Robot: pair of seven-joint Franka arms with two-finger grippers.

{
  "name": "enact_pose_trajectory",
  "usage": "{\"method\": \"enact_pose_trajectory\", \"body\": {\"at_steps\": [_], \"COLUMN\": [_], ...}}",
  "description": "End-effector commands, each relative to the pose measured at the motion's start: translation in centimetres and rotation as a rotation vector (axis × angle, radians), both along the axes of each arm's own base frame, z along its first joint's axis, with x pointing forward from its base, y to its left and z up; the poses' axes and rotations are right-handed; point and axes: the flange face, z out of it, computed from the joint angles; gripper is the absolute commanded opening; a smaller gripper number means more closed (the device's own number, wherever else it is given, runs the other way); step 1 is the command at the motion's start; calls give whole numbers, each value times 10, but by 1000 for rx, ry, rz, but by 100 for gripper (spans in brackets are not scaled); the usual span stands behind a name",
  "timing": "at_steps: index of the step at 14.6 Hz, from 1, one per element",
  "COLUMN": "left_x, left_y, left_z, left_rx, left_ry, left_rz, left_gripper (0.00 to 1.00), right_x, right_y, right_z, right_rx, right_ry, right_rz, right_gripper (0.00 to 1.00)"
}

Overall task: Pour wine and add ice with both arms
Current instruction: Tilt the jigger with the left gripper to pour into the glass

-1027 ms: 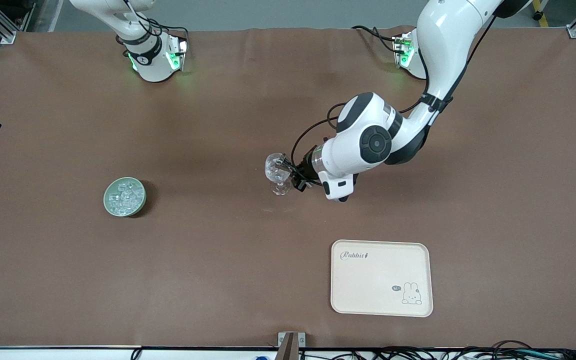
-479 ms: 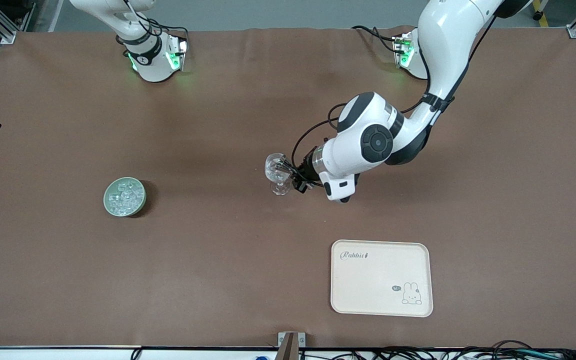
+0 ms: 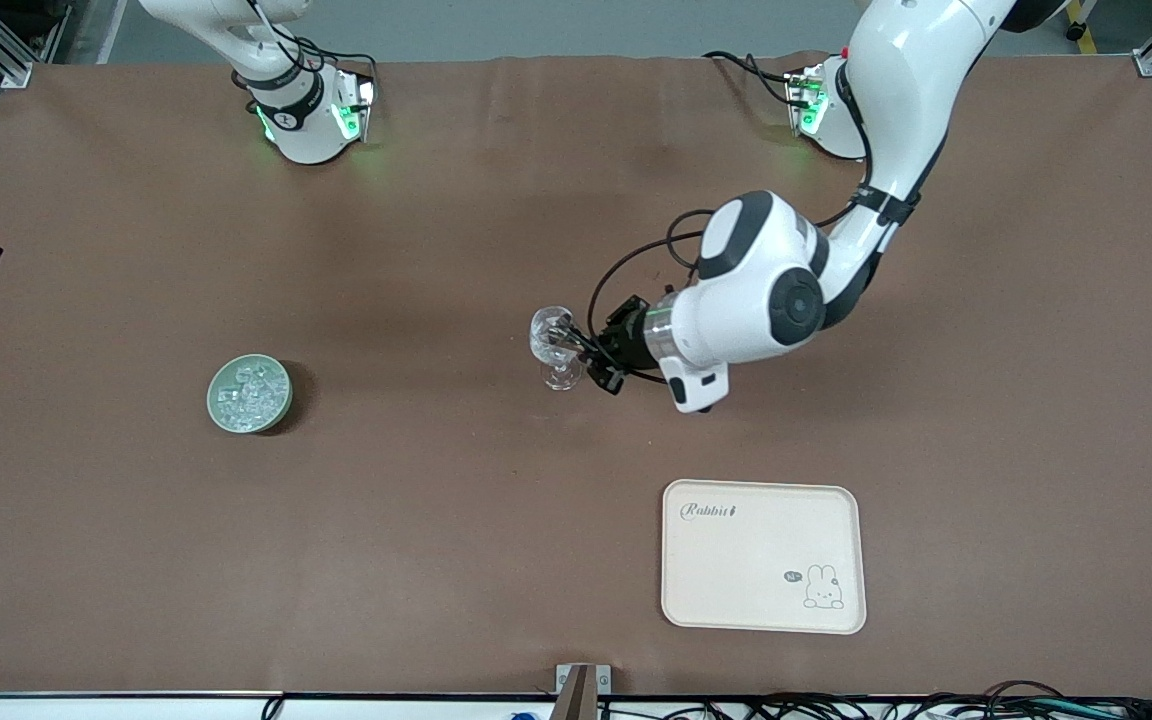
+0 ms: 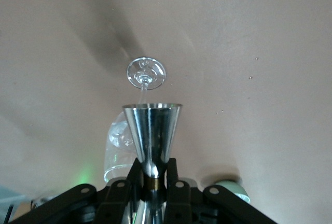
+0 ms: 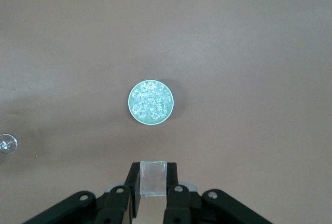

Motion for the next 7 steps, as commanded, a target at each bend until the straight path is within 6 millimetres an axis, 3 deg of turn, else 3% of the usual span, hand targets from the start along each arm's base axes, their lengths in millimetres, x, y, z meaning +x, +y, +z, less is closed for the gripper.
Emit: {"method": "enact_pose_trajectory", "body": {"at_steps": [1,5,7], "left_x": [19,46,68], "left_y": [44,104,136], "left_z": [14,6,8], "left_rx": [-95,-187,-224], "left_ry": [36,86,73], "left_rz": [-2,47,101], "left_gripper": [2,2,2], "right_x": [-7,-7,-5], "right_y": [2,15,31], "right_z": [3,0,-1], "right_rx": [19,20,20], "right_ry": [-4,10,12], "right_rz": [5,11,18], "right_gripper": [2,3,3]}}
